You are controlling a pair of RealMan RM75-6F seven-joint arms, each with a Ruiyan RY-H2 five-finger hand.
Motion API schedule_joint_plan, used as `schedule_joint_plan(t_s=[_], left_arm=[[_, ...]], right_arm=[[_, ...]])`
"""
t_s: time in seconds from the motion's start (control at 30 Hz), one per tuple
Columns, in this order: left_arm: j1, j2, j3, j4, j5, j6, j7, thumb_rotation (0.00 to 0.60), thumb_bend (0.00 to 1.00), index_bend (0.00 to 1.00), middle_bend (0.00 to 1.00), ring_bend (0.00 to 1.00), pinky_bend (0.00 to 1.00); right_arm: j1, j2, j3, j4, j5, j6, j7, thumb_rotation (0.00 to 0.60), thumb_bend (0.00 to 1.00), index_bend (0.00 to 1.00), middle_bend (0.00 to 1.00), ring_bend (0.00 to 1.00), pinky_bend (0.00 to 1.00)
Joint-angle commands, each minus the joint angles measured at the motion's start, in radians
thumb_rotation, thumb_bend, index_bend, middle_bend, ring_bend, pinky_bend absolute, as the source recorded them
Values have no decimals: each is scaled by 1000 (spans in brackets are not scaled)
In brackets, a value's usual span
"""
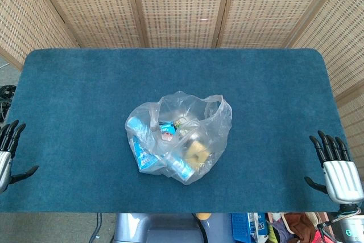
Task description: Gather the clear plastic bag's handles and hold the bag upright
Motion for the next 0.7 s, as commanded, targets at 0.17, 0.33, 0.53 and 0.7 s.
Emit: schedule_joint_plan(t_s=[0.17,0.33,0.53,0.7], left_arm=[[0,3,0,-6,-4,-4,2,600,87,0,0,0,0],[0,6,-1,-9,-6,-6,-1,600,87,0,0,0,0],[1,12,-4,-16,-3,1,-16,600,89,0,0,0,0],[-3,18,-13,-16,-15,-5,-38,600,91,0,0,0,0]], right_arm=[[4,-3,-2,7,-12,-1,24,600,0,0,0,0,0],[8,-3,-5,9,-18,-8,53,600,0,0,0,0,0],[30,4,-3,-6,-16,-45,197,600,70,0,0,0,0],[89,-1,45,-5,23,-111,436,600,534,0,0,0,0]])
